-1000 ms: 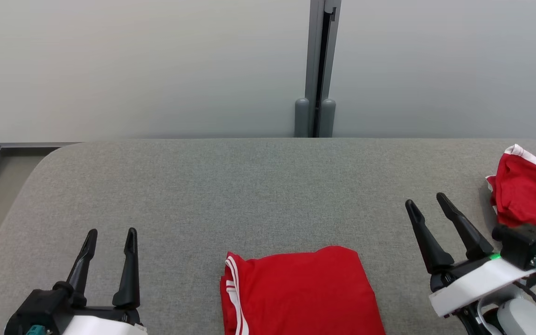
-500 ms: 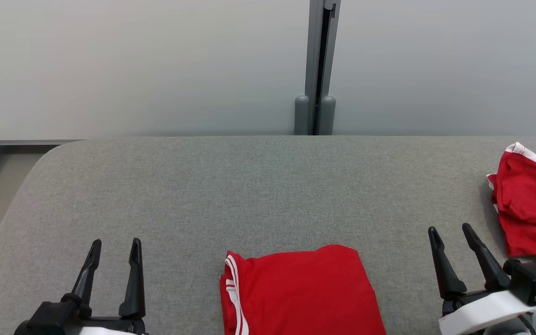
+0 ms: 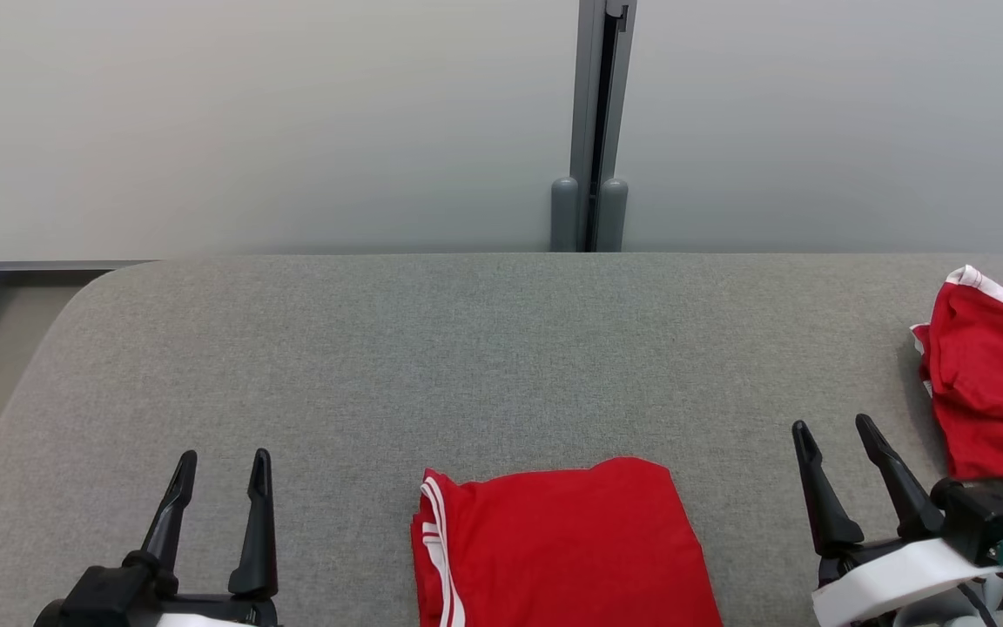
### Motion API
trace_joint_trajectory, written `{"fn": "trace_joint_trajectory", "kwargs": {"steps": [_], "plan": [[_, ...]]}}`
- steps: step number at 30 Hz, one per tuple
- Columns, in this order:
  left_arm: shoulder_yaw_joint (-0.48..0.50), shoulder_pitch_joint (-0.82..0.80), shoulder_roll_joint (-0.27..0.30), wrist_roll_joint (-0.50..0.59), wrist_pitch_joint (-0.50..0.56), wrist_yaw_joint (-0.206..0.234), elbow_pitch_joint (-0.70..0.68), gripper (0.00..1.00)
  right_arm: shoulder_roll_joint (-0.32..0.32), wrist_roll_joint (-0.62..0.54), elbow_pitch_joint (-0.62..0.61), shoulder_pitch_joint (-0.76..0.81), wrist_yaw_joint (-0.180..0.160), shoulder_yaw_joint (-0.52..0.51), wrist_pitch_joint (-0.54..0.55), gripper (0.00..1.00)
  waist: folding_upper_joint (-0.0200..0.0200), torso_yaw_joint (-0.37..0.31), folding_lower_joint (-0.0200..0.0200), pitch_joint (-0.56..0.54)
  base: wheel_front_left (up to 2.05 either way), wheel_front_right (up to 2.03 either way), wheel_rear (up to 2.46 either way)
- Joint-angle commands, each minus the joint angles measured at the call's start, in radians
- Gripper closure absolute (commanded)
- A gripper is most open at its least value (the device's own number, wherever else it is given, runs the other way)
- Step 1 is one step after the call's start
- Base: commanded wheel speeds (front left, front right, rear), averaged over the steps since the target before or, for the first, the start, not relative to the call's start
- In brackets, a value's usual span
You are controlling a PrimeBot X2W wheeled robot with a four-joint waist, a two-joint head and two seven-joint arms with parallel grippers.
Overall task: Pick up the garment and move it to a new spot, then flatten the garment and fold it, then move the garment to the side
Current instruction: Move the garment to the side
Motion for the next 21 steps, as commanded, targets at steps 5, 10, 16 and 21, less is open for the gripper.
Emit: {"fn": "trace_joint_trajectory", "kwargs": {"steps": [5, 10, 16, 21], "plan": [[0.014, -0.006, -0.013, 0.020, 0.000, -0.018, 0.009, 0.00, -0.011, 0.011, 0.025, -0.030, 0.000, 0.005, 0.006, 0.00, -0.0001, -0.002, 0.0000, 0.001, 0.00, 0.00, 0.00], [0.017, -0.015, -0.025, 0.035, 0.000, -0.035, 0.016, 0.00, -0.021, 0.096, 0.072, -0.078, 0.000, 0.098, 0.151, 0.00, -0.0001, 0.010, 0.0000, 0.004, 0.00, 0.00, 0.00], [0.008, -0.028, -0.041, 0.043, 0.000, -0.058, 0.028, 0.00, -0.020, 0.182, 0.163, -0.126, 0.000, 0.176, 0.349, 0.00, -0.0001, 0.052, 0.0000, 0.007, 0.00, 0.00, 0.00], [0.009, -0.032, -0.045, 0.045, 0.000, -0.067, 0.041, 0.00, -0.009, 0.203, 0.271, -0.158, 0.000, 0.206, 0.508, 0.00, -0.0001, 0.084, 0.0000, 0.011, 0.00, 0.00, 0.00]]}}
